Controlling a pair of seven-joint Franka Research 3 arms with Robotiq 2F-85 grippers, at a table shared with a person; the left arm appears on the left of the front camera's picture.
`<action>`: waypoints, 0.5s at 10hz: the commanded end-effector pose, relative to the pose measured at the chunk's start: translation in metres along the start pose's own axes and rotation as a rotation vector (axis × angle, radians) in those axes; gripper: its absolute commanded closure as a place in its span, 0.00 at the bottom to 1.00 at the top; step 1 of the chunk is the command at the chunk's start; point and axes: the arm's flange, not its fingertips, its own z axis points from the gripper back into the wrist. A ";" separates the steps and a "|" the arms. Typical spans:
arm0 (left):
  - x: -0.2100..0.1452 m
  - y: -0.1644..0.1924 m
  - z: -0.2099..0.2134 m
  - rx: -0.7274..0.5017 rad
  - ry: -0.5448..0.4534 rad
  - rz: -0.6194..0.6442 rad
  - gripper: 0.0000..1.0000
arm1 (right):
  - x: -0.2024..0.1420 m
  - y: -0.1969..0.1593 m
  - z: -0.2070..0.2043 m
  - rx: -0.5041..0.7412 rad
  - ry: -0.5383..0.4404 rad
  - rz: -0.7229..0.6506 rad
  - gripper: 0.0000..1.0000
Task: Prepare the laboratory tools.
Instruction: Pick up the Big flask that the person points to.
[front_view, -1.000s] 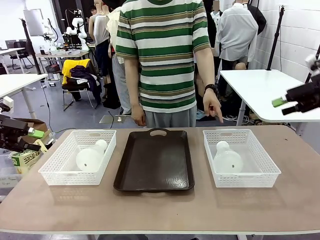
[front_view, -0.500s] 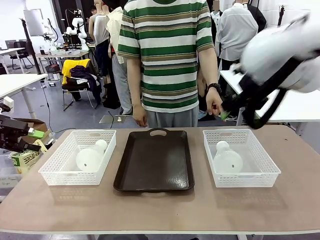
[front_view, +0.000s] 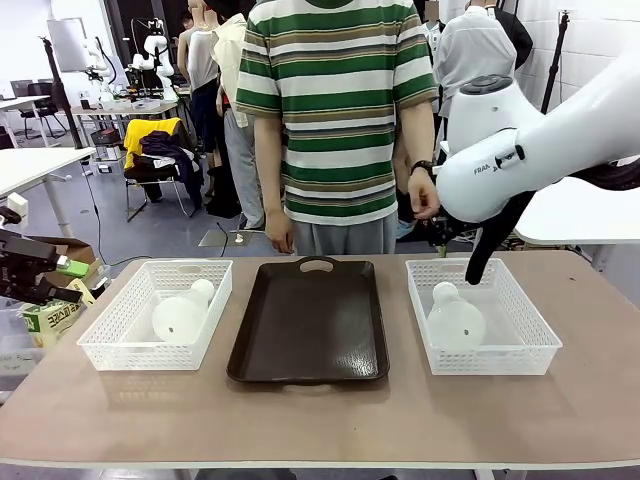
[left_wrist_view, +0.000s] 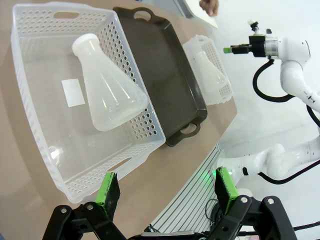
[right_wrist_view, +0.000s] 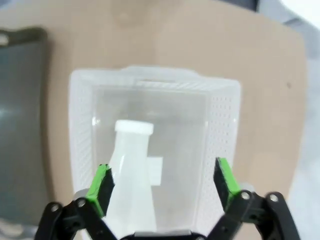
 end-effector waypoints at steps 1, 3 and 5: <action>0.000 0.000 0.001 -0.005 -0.007 -0.003 0.00 | 0.016 0.017 -0.012 -0.012 0.069 -0.068 0.00; 0.000 0.000 0.001 -0.005 -0.007 -0.003 0.00 | 0.021 0.011 -0.033 0.105 0.191 -0.125 0.00; 0.000 0.000 0.001 -0.005 -0.007 -0.003 0.00 | 0.016 0.006 -0.044 0.160 0.251 -0.131 0.00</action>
